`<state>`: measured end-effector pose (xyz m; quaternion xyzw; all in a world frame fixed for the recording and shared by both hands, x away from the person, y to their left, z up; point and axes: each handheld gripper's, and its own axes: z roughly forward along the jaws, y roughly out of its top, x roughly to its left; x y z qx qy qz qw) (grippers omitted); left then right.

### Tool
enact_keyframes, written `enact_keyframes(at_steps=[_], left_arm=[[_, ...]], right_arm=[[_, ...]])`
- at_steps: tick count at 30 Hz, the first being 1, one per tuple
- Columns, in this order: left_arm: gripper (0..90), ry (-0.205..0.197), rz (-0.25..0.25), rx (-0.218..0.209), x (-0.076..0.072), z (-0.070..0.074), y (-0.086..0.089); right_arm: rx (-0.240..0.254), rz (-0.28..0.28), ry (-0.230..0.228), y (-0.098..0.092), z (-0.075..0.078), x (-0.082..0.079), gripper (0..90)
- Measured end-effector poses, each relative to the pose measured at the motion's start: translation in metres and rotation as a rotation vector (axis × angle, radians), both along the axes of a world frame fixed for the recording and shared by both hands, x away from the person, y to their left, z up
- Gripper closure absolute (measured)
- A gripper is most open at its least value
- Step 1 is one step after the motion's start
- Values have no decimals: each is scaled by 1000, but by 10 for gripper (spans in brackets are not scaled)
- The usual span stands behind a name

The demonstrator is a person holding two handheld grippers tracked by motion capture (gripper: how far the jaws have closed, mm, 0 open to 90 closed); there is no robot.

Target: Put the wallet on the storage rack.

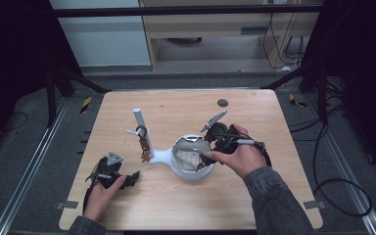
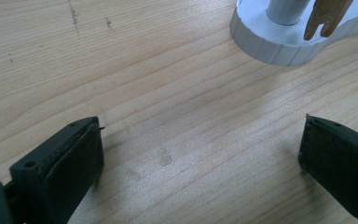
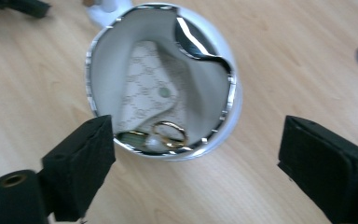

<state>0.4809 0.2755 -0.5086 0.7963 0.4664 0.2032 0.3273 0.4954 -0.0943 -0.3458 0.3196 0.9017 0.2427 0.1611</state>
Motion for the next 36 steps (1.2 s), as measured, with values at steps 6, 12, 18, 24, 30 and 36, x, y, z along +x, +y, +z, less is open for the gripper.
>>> enact_keyframes(at_steps=[6,12,18,24,30,36], left_arm=[[0,0,2,1,2,0,0],[0,-2,7,-1,3,0,-1],[0,-2,12,1,4,0,-1],[0,-1,12,1,4,0,-1],[0,-2,12,1,4,0,-1],[0,-2,12,1,4,0,-1]], right_arm=[[67,-26,-40,-19,-3,9,54],[83,-71,-66,-37,-15,19,59],[133,-138,-95,-62,-26,18,68],[160,-179,-122,-85,-37,15,78],[162,-199,-124,-100,-51,14,80],[161,-223,-118,-109,-68,13,82]])
